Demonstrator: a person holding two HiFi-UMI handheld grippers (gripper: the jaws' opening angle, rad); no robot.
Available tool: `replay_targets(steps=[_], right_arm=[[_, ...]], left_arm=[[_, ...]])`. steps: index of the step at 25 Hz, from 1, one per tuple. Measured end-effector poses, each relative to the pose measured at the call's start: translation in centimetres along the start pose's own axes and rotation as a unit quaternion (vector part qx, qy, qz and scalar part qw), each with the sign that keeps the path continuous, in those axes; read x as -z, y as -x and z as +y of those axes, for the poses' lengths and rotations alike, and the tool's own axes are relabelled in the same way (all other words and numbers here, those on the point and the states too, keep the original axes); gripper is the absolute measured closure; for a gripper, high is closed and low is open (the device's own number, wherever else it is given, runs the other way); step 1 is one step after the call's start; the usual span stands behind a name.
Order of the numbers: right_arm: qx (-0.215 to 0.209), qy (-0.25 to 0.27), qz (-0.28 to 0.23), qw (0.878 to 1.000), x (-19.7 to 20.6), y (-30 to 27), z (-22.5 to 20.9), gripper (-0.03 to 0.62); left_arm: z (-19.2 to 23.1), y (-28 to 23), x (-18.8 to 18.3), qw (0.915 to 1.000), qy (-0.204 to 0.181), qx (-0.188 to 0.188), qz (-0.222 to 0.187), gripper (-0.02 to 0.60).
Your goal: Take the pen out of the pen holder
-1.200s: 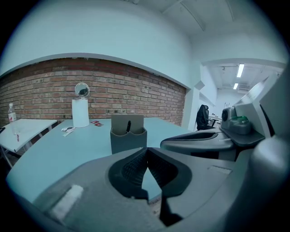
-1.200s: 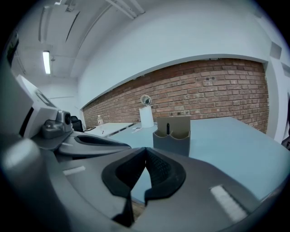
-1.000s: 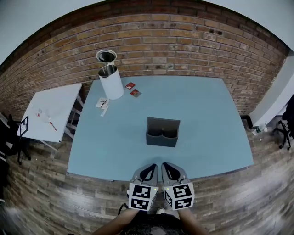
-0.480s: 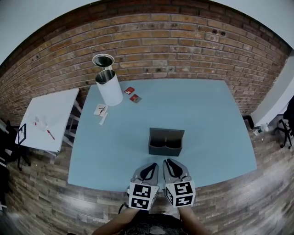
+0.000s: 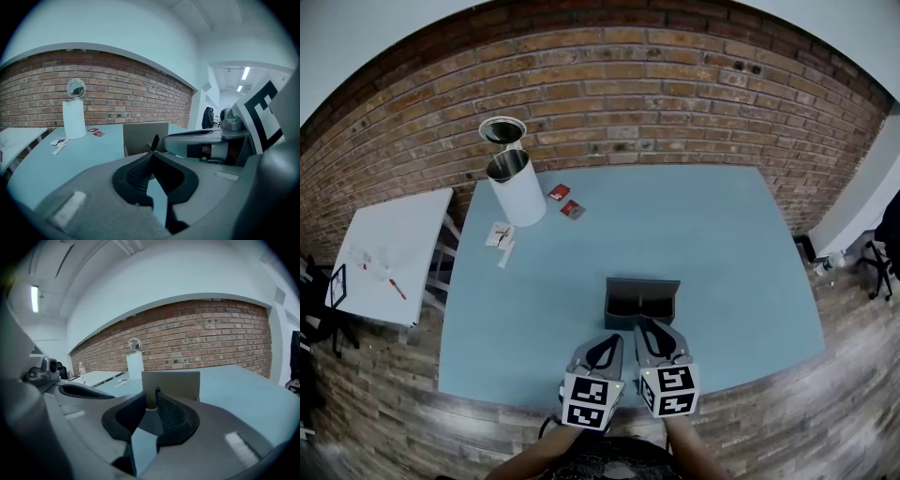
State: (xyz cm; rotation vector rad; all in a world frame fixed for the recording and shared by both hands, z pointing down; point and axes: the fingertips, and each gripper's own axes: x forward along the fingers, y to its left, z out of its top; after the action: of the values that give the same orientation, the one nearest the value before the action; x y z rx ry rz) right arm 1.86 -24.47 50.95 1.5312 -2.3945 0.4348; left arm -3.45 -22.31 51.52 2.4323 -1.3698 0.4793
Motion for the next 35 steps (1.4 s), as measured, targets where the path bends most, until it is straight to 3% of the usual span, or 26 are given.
replay_targets(steps=[16, 21, 35], right_arm=[[0.008, -0.006, 0.021, 1.000, 0.4, -3.9, -0.8, 0.516], [0.013, -0.006, 0.017, 1.000, 0.4, -4.2, -1.2, 0.545], [0.013, 0.009, -0.025, 1.000, -1.9, -3.0, -1.4, 0.545]], left_arm=[[2.5, -2.1, -0.3, 0.9997, -0.006, 0.015, 0.016, 0.577], [2.7, -2.6, -0.3, 0.9996, -0.011, 0.019, 0.018, 0.577], [1.8, -2.6, -0.8, 0.9995, -0.020, 0.019, 0.013, 0.577]])
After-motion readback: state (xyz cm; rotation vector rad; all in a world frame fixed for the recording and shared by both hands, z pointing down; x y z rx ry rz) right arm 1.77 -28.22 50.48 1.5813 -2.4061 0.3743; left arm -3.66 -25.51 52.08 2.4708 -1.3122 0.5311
